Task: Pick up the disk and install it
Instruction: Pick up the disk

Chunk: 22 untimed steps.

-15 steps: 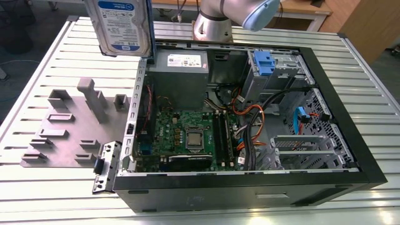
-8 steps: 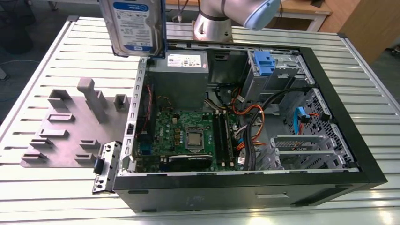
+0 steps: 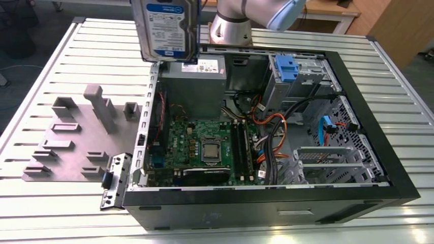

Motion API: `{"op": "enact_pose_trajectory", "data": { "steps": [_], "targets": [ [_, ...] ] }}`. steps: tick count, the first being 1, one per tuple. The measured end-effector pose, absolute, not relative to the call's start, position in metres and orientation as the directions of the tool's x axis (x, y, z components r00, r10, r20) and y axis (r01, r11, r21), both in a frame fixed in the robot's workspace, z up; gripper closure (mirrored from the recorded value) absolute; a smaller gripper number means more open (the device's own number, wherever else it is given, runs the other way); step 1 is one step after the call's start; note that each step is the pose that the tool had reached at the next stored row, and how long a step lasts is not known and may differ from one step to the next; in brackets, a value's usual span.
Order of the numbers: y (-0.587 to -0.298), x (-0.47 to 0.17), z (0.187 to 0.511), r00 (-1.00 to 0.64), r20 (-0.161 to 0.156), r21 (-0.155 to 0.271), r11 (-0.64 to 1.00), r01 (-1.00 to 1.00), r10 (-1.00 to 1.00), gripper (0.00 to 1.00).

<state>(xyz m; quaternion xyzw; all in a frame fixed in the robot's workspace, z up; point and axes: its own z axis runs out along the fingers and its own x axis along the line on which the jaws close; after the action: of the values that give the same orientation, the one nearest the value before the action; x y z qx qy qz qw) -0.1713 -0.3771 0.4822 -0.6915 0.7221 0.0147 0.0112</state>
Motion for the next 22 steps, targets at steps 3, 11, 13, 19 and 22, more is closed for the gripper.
{"op": "enact_pose_trajectory", "data": {
  "steps": [3, 11, 13, 19, 22],
  "targets": [
    [-0.377, -0.158, 0.482, -0.044, -0.036, 0.006, 0.043, -0.999, -0.998, 0.65],
    [-0.377, -0.122, 0.482, -0.043, -0.036, 0.006, 0.043, -0.999, -0.998, 0.65],
    [-0.377, -0.113, 0.482, -0.043, -0.037, 0.006, 0.043, -0.999, -0.998, 0.65],
    [-0.377, -0.088, 0.482, -0.043, -0.036, 0.006, 0.043, -0.999, -0.998, 0.65],
    [-0.377, -0.077, 0.482, -0.043, -0.036, 0.006, 0.043, -0.999, -0.998, 0.65]
  ]
}}
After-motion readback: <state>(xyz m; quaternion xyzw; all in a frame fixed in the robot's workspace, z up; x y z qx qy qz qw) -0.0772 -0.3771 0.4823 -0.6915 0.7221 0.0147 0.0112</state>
